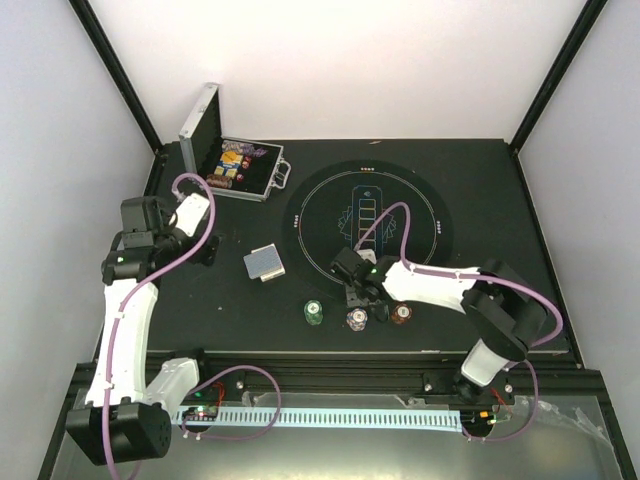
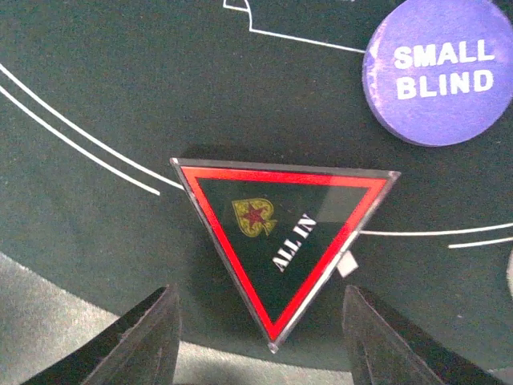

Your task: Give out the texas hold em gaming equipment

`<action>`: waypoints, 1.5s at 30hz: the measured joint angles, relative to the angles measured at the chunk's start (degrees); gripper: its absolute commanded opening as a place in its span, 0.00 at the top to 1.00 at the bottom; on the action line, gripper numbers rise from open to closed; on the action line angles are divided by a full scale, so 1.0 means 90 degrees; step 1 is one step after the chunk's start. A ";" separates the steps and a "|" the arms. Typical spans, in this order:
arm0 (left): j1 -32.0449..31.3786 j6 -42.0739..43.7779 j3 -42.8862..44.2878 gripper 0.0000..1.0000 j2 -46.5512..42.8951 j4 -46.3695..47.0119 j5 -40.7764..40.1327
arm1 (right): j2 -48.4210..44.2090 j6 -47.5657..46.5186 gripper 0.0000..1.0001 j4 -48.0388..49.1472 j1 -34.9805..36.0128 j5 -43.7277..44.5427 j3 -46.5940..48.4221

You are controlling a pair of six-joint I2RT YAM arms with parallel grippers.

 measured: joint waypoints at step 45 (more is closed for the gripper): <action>0.0270 0.0015 0.1173 0.01 0.1236 -0.1127 0.0250 | 0.4622 -0.2004 0.64 -0.1545 -0.0843 -0.0396 0.6363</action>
